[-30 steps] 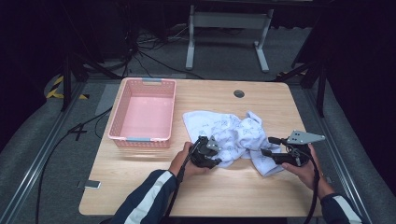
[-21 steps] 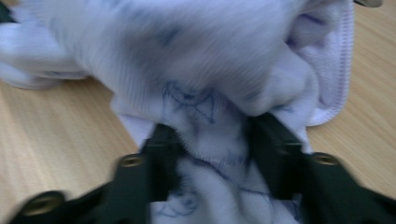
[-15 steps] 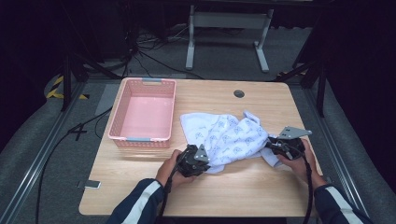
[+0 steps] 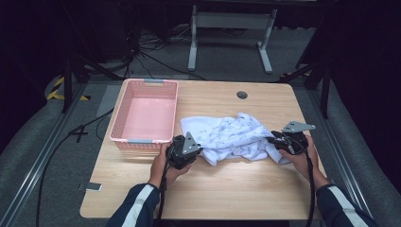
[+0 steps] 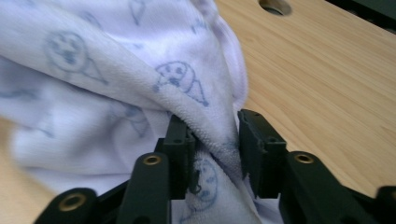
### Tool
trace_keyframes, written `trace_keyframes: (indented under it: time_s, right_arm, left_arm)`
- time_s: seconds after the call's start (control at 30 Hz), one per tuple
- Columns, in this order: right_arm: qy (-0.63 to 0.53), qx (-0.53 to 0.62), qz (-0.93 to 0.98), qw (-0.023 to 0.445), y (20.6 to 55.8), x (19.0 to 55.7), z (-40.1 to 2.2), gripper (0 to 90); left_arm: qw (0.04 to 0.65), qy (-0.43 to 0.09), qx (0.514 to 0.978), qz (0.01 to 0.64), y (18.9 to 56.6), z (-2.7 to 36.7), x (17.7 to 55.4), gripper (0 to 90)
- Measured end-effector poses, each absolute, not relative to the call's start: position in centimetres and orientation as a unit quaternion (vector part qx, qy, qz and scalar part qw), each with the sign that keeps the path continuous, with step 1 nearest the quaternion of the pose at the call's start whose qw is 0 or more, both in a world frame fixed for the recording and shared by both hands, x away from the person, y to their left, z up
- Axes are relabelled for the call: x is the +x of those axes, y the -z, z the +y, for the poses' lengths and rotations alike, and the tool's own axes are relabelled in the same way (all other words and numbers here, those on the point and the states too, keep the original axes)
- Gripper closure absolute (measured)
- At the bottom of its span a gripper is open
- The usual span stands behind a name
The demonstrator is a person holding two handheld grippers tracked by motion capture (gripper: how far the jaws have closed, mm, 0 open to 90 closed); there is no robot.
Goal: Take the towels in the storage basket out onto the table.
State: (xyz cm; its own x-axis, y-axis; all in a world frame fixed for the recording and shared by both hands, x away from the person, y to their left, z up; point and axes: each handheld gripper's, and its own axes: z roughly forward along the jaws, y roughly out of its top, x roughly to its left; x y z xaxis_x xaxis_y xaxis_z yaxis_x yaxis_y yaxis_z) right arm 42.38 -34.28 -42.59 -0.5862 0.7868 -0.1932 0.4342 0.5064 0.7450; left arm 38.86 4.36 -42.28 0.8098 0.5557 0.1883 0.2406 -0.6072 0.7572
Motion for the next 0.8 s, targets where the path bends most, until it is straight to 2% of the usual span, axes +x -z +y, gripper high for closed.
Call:
trace_keyframes:
  time_s: [0.07, 0.1, 0.13, 0.17, 0.2, 0.23, 0.37, 0.4, 0.5, 0.57, 0.63, 0.7, 0.8]
  right_arm:
    - [-0.322, 0.375, 0.828, 0.266, 43.0, 42.9, -34.4, 57.2]
    - [-0.317, 0.393, 0.821, 0.266, 42.8, 43.2, -34.8, 50.2]
    - [-0.317, 0.393, 0.821, 0.266, 42.8, 43.2, -34.8, 50.2]
    - [-0.33, 0.394, 0.817, 0.262, 42.5, 43.0, -35.1, 50.4]
    - [-0.348, 0.388, 0.813, 0.259, 42.1, 42.7, -35.5, 50.1]
    - [-0.368, 0.378, 0.809, 0.26, 41.5, 42.2, -35.8, 50.0]
    - [-0.417, 0.313, 0.813, 0.259, 39.6, 39.0, -36.2, 58.4]
    - [-0.431, 0.29, 0.818, 0.248, 39.4, 38.2, -36.2, 63.3]
    - [-0.431, 0.245, 0.842, 0.211, 39.4, 36.8, -35.3, 66.0]
    - [-0.4, 0.233, 0.866, 0.187, 40.6, 36.7, -34.0, 61.6]
    - [-0.369, 0.232, 0.88, 0.189, 41.9, 37.2, -33.0, 58.2]
    - [-0.349, 0.236, 0.891, 0.171, 43.2, 38.0, -32.3, 50.4]
    - [-0.33, 0.24, 0.899, 0.159, 44.1, 38.7, -31.9, 51.5]
  left_arm:
    - [0.377, -0.197, 0.875, 0.233, 42.6, 3.7, 39.6, 81.4]
    - [0.379, -0.199, 0.873, 0.233, 42.8, 3.0, 40.1, 79.4]
    - [0.379, -0.199, 0.873, 0.233, 42.8, 3.0, 40.1, 75.6]
    - [0.386, -0.198, 0.868, 0.24, 42.9, 2.7, 40.3, 75.6]
    - [0.389, -0.193, 0.867, 0.243, 42.9, 2.5, 40.3, 70.9]
    - [0.391, -0.193, 0.869, 0.234, 42.8, 2.4, 40.2, 71.0]
    - [0.416, -0.21, 0.856, 0.226, 41.3, 2.5, 39.6, 58.5]
    - [0.426, -0.207, 0.851, 0.229, 41.0, 2.5, 39.6, 56.6]
    - [0.441, -0.205, 0.84, 0.239, 40.3, 2.6, 40.0, 51.5]
    - [0.455, -0.2, 0.831, 0.247, 39.8, 2.8, 40.4, 51.4]
    - [0.469, -0.185, 0.826, 0.251, 39.5, 2.7, 40.9, 51.4]
    - [0.461, -0.168, 0.835, 0.249, 39.9, 2.0, 42.0, 52.3]
    - [0.439, -0.152, 0.85, 0.247, 41.1, 0.4, 43.5, 55.0]
